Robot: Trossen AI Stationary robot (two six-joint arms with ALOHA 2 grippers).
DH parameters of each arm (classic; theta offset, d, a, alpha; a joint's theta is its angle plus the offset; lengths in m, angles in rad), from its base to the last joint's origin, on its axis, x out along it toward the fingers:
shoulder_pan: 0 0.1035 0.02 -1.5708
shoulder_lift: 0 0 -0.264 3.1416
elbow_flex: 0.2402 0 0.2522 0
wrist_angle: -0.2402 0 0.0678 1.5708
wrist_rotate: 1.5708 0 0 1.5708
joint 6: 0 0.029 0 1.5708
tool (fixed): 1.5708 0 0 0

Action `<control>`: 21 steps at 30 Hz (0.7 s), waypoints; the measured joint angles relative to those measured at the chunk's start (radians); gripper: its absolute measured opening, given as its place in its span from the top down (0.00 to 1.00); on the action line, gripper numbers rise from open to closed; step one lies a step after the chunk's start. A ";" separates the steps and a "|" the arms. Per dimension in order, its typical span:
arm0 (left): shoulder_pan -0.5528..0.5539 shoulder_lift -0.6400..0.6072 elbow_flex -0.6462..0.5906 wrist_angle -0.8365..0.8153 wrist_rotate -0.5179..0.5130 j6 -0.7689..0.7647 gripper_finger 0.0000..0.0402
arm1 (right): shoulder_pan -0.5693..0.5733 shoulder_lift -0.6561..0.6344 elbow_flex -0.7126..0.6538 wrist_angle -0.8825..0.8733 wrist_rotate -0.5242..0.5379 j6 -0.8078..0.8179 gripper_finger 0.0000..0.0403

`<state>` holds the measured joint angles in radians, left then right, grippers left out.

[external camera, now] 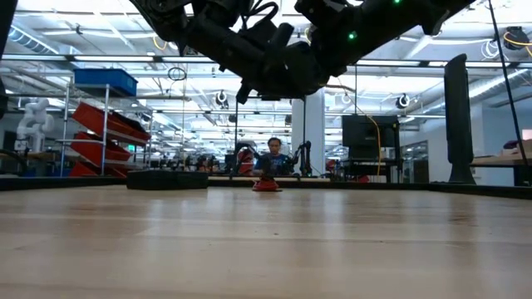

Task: Coil cords
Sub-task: Coil the yellow wire onto the black spool

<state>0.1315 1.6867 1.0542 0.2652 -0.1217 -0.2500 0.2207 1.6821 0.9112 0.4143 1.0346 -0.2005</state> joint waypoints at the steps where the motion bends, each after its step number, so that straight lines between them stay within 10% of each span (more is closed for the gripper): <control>1: 0.002 0.000 0.000 0.005 0.006 -0.005 1.00 | 0.001 0.000 0.000 0.000 -0.001 -0.003 0.94; 21: 0.025 0.000 0.000 0.069 0.122 -0.081 1.00 | 0.034 -0.002 -0.001 0.005 0.018 -0.074 0.94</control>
<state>0.1561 1.6867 1.0542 0.3339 -0.0001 -0.3311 0.2550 1.6802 0.9104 0.4189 1.0529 -0.2744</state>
